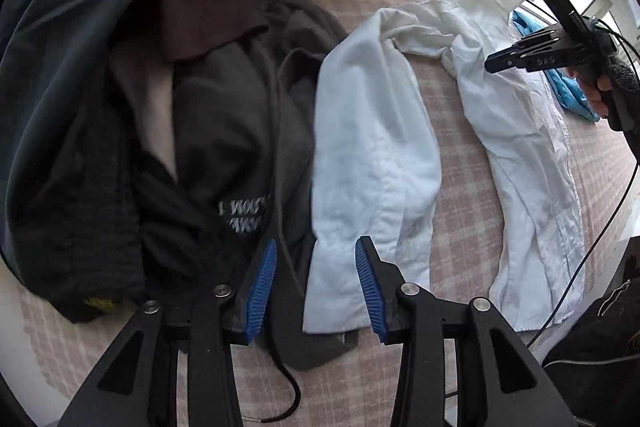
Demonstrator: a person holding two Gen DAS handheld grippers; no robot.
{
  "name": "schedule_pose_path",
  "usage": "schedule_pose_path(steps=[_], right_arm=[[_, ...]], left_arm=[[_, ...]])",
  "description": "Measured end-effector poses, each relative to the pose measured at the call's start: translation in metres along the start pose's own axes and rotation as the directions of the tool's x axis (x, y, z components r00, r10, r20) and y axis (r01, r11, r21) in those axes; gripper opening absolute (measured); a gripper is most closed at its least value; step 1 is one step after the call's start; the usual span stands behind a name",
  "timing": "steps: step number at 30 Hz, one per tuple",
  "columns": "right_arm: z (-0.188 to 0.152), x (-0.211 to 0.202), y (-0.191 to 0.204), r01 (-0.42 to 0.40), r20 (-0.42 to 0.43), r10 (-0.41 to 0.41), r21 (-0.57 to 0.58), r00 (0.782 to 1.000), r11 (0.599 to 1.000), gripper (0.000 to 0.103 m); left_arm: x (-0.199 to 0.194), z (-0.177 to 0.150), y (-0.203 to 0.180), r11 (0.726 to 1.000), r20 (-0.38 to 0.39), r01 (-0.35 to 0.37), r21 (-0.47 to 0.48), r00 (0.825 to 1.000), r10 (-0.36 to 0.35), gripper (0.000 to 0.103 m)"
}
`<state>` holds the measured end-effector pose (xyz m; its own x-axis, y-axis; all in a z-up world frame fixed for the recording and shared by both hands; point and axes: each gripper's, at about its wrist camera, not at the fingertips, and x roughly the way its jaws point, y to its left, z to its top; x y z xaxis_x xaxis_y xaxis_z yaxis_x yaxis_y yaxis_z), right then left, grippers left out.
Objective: Fold clothes
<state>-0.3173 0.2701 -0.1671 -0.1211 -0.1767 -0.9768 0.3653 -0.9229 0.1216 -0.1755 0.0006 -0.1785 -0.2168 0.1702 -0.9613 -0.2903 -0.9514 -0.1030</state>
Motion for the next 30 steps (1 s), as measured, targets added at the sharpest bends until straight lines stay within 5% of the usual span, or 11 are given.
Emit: schedule_pose_path(steps=[5,10,24,30], right_arm=[[0.011,-0.013,0.012,0.0,0.028,0.0,0.003,1.0,1.0,0.019],[0.002,-0.006,0.027,-0.009,-0.003,0.009,-0.043,1.0,0.999,0.019],[-0.006,0.006,0.032,0.01,-0.051,-0.014,-0.077,0.999,0.997,0.019],[-0.005,0.011,0.022,0.018,-0.064,-0.022,-0.055,0.998,0.998,0.019]], left_arm=[[0.008,-0.018,0.002,0.999,-0.036,0.035,-0.028,0.999,-0.035,0.04],[0.0,-0.031,-0.016,0.995,0.026,0.104,-0.004,0.994,-0.104,0.039],[0.037,-0.003,-0.013,0.994,-0.064,0.092,0.055,0.994,-0.088,0.038],[0.023,-0.003,-0.028,0.993,-0.021,0.056,0.107,0.998,-0.054,0.014]])
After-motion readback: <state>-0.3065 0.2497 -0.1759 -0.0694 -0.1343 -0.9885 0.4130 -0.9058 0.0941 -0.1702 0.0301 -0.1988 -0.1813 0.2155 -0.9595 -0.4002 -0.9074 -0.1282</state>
